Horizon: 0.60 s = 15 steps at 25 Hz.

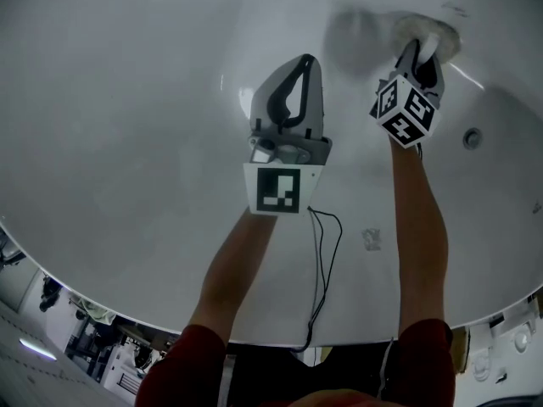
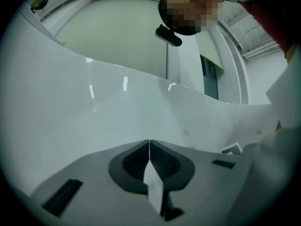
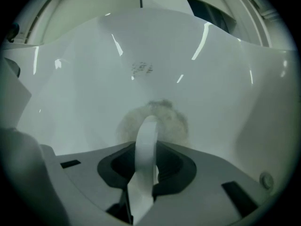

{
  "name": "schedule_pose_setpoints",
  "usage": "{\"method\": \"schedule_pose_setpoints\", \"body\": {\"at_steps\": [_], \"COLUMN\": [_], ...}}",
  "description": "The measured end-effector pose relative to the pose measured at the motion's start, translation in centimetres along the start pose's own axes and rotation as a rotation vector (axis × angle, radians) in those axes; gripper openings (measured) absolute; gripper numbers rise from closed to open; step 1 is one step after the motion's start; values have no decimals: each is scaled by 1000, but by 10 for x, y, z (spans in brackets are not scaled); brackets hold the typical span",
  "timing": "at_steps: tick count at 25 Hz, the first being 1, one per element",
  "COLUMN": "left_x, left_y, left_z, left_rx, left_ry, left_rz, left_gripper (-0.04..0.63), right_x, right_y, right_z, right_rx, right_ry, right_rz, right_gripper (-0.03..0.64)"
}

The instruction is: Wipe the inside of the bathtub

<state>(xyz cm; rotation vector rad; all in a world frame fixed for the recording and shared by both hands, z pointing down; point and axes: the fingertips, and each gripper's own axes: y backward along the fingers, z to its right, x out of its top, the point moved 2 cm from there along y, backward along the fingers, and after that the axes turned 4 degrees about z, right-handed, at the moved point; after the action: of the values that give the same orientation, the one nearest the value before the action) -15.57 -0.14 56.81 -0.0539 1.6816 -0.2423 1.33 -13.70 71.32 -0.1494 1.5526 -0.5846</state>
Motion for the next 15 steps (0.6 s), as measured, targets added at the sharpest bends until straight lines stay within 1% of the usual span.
{"method": "schedule_pose_setpoints", "body": {"at_steps": [4,7,12,15], "left_x": [-7,-3,1,3], "left_y": [14,22,36,41], "left_z": [-49,-80,-127,-135], "left_rx": [48,66,108,126], "left_ry": [13,12,12,13], "left_rz": [3,-4,7,4], "left_gripper": [17,17,17,17], "right_x": [-11,-8,-12,-10], "right_y": [-4,-4,-5,-5], "right_z": [-55,-94,-168,-199], "right_rx": [40,70,165,236], "right_ry": [17,27,61,86], "right_rz": [-6,-7,-13,-18], "right_gripper": [95,95,95,95]}}
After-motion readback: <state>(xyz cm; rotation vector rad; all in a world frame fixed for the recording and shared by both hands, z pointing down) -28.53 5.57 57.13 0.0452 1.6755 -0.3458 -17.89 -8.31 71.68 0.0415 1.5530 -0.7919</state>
